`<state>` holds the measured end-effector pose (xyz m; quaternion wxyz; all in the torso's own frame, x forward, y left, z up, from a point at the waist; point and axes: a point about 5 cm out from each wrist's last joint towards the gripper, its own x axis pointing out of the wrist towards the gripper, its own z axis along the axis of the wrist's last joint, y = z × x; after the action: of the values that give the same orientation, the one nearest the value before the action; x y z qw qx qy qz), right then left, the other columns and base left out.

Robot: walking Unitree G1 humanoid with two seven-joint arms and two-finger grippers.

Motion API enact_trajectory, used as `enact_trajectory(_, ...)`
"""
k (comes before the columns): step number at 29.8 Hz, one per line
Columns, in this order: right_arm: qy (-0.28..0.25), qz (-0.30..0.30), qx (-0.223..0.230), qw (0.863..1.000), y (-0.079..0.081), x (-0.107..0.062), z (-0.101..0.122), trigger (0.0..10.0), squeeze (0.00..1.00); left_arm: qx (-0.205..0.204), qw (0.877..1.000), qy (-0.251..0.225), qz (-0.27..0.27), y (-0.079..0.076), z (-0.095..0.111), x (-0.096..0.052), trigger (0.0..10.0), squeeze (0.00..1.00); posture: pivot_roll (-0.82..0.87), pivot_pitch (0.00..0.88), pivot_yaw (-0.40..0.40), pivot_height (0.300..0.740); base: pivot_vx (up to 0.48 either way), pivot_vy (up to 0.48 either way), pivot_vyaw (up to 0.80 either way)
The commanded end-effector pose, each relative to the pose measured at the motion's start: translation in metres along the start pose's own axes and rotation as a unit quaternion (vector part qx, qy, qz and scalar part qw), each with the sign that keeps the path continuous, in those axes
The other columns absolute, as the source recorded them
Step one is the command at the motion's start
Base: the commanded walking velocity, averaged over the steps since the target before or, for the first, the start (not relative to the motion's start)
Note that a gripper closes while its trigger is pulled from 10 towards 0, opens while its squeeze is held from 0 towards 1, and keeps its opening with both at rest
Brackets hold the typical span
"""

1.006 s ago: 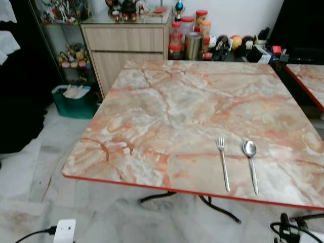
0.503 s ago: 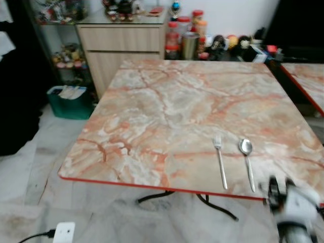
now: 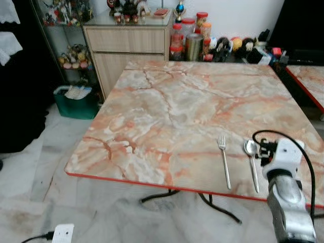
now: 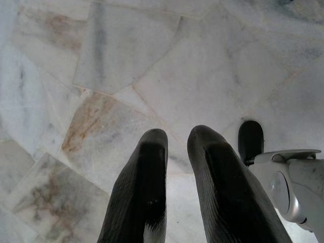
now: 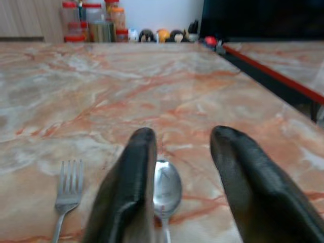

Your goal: Setting the table

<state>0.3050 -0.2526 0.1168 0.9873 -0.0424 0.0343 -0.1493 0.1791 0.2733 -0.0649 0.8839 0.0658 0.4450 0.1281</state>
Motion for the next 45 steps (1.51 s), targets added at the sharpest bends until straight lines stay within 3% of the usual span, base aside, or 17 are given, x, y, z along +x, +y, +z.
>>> enact_trajectory(1, 0.013, -0.005, 0.001, 1.0, -0.001, 0.004, -0.004, 10.0, 1.0, -0.002, 1.0, 0.01, 0.003, 0.003, -0.004, -0.001, 10.0, 0.0, 0.01, 0.034, 0.01, 0.74, 0.0, 0.0, 0.0)
enact_trajectory(4, 0.024, -0.002, 0.001, 1.0, 0.004, 0.007, -0.004, 10.0, 1.0, -0.003, 1.0, 0.007, 0.003, 0.002, -0.003, 0.0, 10.0, 0.0, 0.01, 0.032, 0.006, 0.74, 0.0, 0.0, 0.0)
enact_trajectory(5, 0.032, 0.003, -0.001, 0.999, 0.009, 0.007, -0.006, 10.0, 0.29, -0.003, 1.0, 0.007, 0.002, 0.001, -0.002, 0.0, 10.0, 0.0, 0.01, 0.032, 0.008, 0.74, 0.0, 0.0, 0.0)
enact_trajectory(6, 0.035, 0.004, -0.003, 0.999, 0.01, 0.007, -0.007, 10.0, 0.29, -0.003, 1.0, 0.007, 0.002, 0.0, -0.002, 0.0, 10.0, 0.0, 0.01, 0.032, 0.008, 0.74, 0.0, 0.0, 0.0)
enact_trajectory(7, 0.045, -0.001, 0.005, 0.999, 0.011, 0.006, -0.01, 10.0, 0.0, -0.002, 1.0, 0.008, 0.0, 0.0, -0.003, 0.0, 10.0, 0.0, 0.01, 0.028, 0.009, 0.74, 0.0, 0.0, 0.0)
enact_trajectory(13, 0.054, 0.002, 0.014, 0.998, 0.017, 0.004, -0.013, 10.0, 0.0, 0.002, 1.0, 0.008, -0.003, -0.003, -0.004, 0.0, 10.0, 0.0, 0.01, 0.027, 0.008, 0.74, 0.0, 0.0, 0.0)
enact_trajectory(14, 0.054, 0.004, 0.018, 0.998, 0.018, 0.004, -0.014, 10.0, 0.34, 0.002, 1.0, 0.008, -0.003, -0.003, -0.004, 0.0, 10.0, 0.0, 0.01, 0.027, 0.008, 0.74, 0.0, 0.0, 0.0)
enact_trajectory(15, 0.056, 0.002, 0.018, 0.998, 0.017, 0.005, -0.015, 10.0, 1.0, 0.002, 1.0, 0.008, -0.003, -0.003, -0.004, -0.001, 10.0, 0.0, 0.01, 0.026, 0.007, 0.74, 0.0, 0.0, 0.0)
enact_trajectory(18, 0.068, -0.005, 0.033, 0.997, 0.016, 0.007, -0.019, 10.0, 1.0, 0.003, 1.0, 0.008, -0.004, -0.003, -0.004, -0.001, 10.0, 0.0, 0.02, 0.027, 0.007, 0.74, 0.0, 0.0, 0.0)
enact_trajectory(19, 0.077, -0.012, 0.033, 0.996, 0.014, 0.009, -0.019, 10.0, 0.7, 0.003, 1.0, 0.007, -0.004, -0.003, -0.004, 0.0, 10.0, 0.0, 0.02, 0.032, 0.007, 0.74, 0.0, 0.0, 0.0)
enact_trajectory(20, 0.08, -0.012, 0.034, 0.996, 0.014, 0.01, -0.019, 10.0, 0.7, 0.003, 1.0, 0.007, -0.004, -0.003, -0.004, 0.0, 10.0, 0.0, 0.02, 0.032, 0.007, 0.74, 0.0, 0.0, 0.0)
enact_trajectory(21, 0.084, -0.011, 0.034, 0.996, 0.014, 0.011, -0.019, 10.0, 0.0, 0.003, 1.0, 0.007, -0.005, -0.003, -0.004, 0.0, 10.0, 0.0, 0.02, 0.035, 0.008, 0.74, 0.0, 0.0, 0.0)
enact_trajectory(37, 0.135, -0.021, 0.027, 0.99, 0.004, 0.032, -0.022, 10.0, 0.0, 0.001, 1.0, 0.008, -0.008, -0.004, -0.004, 0.0, 10.0, 0.0, 0.03, 0.064, 0.006, 0.74, 0.0, 0.0, 0.0)
enact_trajectory(41, 0.145, -0.008, 0.063, 0.987, 0.007, 0.036, -0.023, 10.0, 0.0, 0.001, 1.0, 0.007, -0.007, -0.003, -0.004, -0.001, 10.0, 0.0, 0.03, 0.065, 0.009, 0.74, 0.0, 0.0, 0.0)
enact_trajectory(45, 0.147, -0.006, 0.064, 0.987, 0.008, 0.038, -0.024, 10.0, 0.0, 0.001, 1.0, 0.007, -0.007, -0.003, -0.004, -0.001, 10.0, 0.0, 0.03, 0.065, 0.009, 0.74, 0.0, 0.0, 0.0)
